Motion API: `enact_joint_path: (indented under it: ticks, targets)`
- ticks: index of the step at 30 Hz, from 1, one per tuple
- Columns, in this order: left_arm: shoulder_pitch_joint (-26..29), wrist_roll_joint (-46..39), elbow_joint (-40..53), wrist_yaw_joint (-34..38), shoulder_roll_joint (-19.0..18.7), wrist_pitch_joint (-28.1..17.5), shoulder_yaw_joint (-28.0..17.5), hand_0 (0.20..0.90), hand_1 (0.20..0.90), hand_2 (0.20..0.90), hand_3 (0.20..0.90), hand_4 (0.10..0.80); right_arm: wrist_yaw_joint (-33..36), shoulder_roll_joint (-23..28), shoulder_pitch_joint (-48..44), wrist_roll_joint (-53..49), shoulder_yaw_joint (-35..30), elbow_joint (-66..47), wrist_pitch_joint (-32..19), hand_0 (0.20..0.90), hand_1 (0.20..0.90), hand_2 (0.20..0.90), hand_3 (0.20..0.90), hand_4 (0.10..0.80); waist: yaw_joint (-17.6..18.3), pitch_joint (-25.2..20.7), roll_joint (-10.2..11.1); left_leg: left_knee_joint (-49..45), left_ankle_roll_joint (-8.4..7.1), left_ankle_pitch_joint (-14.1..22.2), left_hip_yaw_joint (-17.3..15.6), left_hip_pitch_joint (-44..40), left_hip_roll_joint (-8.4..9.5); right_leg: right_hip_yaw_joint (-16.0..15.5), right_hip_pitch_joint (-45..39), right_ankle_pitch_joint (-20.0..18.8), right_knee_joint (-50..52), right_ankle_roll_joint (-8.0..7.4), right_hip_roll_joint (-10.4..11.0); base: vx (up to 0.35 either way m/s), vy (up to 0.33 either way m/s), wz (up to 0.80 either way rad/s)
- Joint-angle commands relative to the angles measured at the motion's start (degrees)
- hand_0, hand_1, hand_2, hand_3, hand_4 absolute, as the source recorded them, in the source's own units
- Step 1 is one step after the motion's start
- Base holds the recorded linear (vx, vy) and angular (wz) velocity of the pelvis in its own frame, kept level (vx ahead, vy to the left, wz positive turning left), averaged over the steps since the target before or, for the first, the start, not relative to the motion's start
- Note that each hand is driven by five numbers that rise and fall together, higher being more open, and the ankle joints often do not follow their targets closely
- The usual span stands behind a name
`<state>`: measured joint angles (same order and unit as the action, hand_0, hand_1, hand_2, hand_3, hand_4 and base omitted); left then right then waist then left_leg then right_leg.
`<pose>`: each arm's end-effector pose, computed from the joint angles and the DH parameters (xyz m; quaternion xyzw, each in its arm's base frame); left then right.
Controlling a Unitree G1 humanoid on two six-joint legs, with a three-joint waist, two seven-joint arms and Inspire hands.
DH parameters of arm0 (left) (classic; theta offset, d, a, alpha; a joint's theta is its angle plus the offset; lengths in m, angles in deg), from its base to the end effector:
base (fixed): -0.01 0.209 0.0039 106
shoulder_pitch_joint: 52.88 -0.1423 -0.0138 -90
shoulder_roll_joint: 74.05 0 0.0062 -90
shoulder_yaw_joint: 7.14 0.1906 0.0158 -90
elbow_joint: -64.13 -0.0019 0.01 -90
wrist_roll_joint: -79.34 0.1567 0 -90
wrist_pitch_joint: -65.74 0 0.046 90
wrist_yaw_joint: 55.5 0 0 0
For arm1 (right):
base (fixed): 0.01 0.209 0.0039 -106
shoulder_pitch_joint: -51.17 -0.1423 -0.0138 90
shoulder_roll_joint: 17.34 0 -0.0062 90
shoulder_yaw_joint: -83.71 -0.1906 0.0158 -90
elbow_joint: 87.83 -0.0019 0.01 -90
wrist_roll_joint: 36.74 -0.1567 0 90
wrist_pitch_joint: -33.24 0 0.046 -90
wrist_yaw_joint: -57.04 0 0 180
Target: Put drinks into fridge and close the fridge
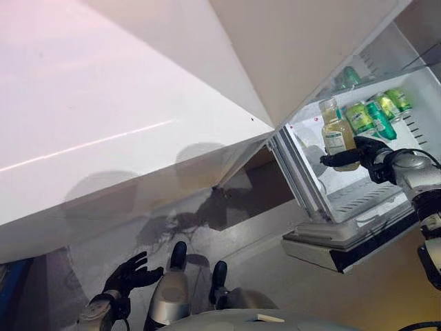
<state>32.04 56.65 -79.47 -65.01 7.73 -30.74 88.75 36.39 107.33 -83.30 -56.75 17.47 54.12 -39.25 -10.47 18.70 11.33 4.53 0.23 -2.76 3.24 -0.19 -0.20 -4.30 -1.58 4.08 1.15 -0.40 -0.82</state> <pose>0.1023 0.2865 -0.1015 0.0089 0.4216 0.0694 0.9041 0.3191 -0.3445 0.1371 -0.2402 0.2789 0.0013 0.9298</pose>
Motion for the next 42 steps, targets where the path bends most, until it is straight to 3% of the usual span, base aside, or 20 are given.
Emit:
enact_joint_path:
  ticks: [1, 6, 17, 24, 31, 32, 33, 34, 35, 36, 42]
  targets:
    - [-1.4, -2.0, 3.5, 0.6, -1.8, 0.8, 3.0, 0.900, 0.900, 0.900, 0.900, 0.800, 0.8, 7.4, -13.9, 2.0, 0.1, 1.2, -2.2, 0.300, 0.300, 0.300, 0.200, 0.100, -1.1, -1.2, -0.5, -2.5, 1.20, 2.4, 1.8, 5.5, 2.97, -1.4, 4.8, -8.7, -4.2, -2.57, -0.7, 0.000, 0.000, 0.00]
    - [-0.7, -4.2, 5.2, 1.1, -2.8, 1.2, 3.7, 0.900, 0.900, 0.900, 0.900, 0.800, -1.1, 5.6, -16.1, 5.9, 1.4, 8.9, 0.4, 0.300, 0.300, 0.300, 0.200, 0.100, -2.5, 0.7, -1.9, -2.8, 1.10, 1.6, 2.8, 7.5, 3.44, -2.4, 6.3, -8.7, -3.9, -2.23, -0.5, -0.024, -0.015, 0.07]
    - [0.0, -5.4, 9.1, 1.3, -4.2, 1.2, 4.6, 0.900, 0.900, 0.900, 0.900, 0.800, -1.6, 4.0, -17.1, 9.2, 1.7, 14.6, 1.6, 0.300, 0.300, 0.300, 0.200, 0.100, -3.6, 3.6, -4.1, -2.9, 0.78, 0.4, 3.1, 10.5, 3.83, -4.2, 8.7, -8.6, -3.5, -1.90, 0.0, -0.024, -0.008, 0.11]
    - [1.1, -5.1, 13.1, 2.3, -5.4, 8.0, 3.5, 0.900, 0.900, 0.900, 0.900, 0.800, -8.0, 4.3, -17.7, 15.6, 1.2, 16.5, 4.8, 0.300, 0.300, 0.300, 0.200, 0.100, -3.6, 2.3, -4.0, -3.4, 0.59, 0.6, 2.5, 10.6, 3.64, -4.8, 8.8, -8.3, -3.2, -1.70, 0.3, 0.041, 0.000, 0.05]
    - [4.3, -5.9, 10.9, 1.7, -6.0, 9.7, 3.3, 0.900, 0.900, 0.900, 0.900, 0.800, -11.0, 5.2, -18.9, 17.3, 2.7, 17.4, 5.7, 0.300, 0.300, 0.300, 0.200, 0.100, -2.8, 2.0, -4.0, -3.5, 0.67, 0.6, 1.7, 10.5, 3.37, -4.6, 9.2, -8.4, -2.8, -1.64, 0.4, -0.003, 0.012, -0.02]
    - [4.5, -5.9, 10.5, 1.7, -6.0, 9.7, 3.3, 0.900, 0.900, 0.900, 0.900, 0.800, -11.3, 5.1, -18.9, 17.2, 2.8, 17.5, 5.9, 0.335, 0.335, 0.335, 0.241, 0.141, -2.7, 2.0, -4.0, -3.5, 0.67, 0.6, 1.6, 10.5, 3.35, -4.6, 9.3, -8.4, -2.7, -1.64, 0.4, 0.000, 0.000, 0.00]
    - [4.9, -6.0, 10.0, 1.5, -6.0, 9.6, 3.3, 0.900, 0.900, 0.900, 0.900, 0.800, -11.5, 5.1, -18.9, 17.2, 2.9, 17.7, 5.9, 0.420, 0.420, 0.420, 0.340, 0.240, -2.6, 2.0, -4.0, -3.5, 0.70, 0.6, 1.5, 10.4, 3.33, -4.5, 9.3, -8.4, -2.7, -1.64, 0.5, 0.000, 0.000, 0.00]
    - [5.1, -6.0, 9.5, 1.4, -6.0, 9.5, 3.4, 0.900, 0.900, 0.900, 0.900, 0.800, -11.2, 5.1, -18.6, 17.4, 2.9, 17.7, 5.8, 0.568, 0.568, 0.568, 0.513, 0.413, -2.6, 2.0, -4.0, -3.5, 0.71, 0.7, 1.5, 10.3, 3.32, -4.6, 9.2, -8.4, -2.6, -1.63, 0.5, 0.000, 0.000, 0.00]
    - [5.2, -6.0, 9.4, 1.4, -5.9, 9.4, 3.3, 0.900, 0.900, 0.900, 0.900, 0.800, -11.0, 5.2, -18.4, 17.1, 2.9, 17.7, 5.7, 0.858, 0.858, 0.858, 0.851, 0.751, -2.5, 2.0, -4.0, -3.5, 0.71, 0.7, 1.4, 10.2, 3.30, -4.5, 9.2, -8.4, -2.6, -1.65, 0.6, 0.000, 0.000, 0.00]
    - [5.3, -5.9, 9.2, 1.3, -5.9, 9.5, 3.3, 0.900, 0.900, 0.900, 0.900, 0.800, -11.1, 5.1, -18.3, 17.0, 2.9, 17.6, 5.7, 0.900, 0.900, 0.900, 0.900, 0.800, -2.4, 2.0, -4.0, -3.5, 0.73, 0.7, 1.3, 10.2, 3.30, -4.5, 9.2, -8.3, -2.6, -1.64, 0.6, 0.000, 0.000, 0.00]
    - [6.5, -5.4, 7.5, 1.4, -5.4, 9.5, 3.5, 0.900, 0.900, 0.900, 0.900, 0.800, -9.8, 4.9, -17.9, 16.9, 2.5, 17.7, 5.7, 0.900, 0.900, 0.900, 0.900, 0.800, -2.1, 1.7, -3.8, -3.6, 0.72, 0.9, 0.9, 9.8, 3.21, -4.4, 8.9, -8.3, -2.5, -1.70, 0.6, 0.000, 0.000, 0.00]
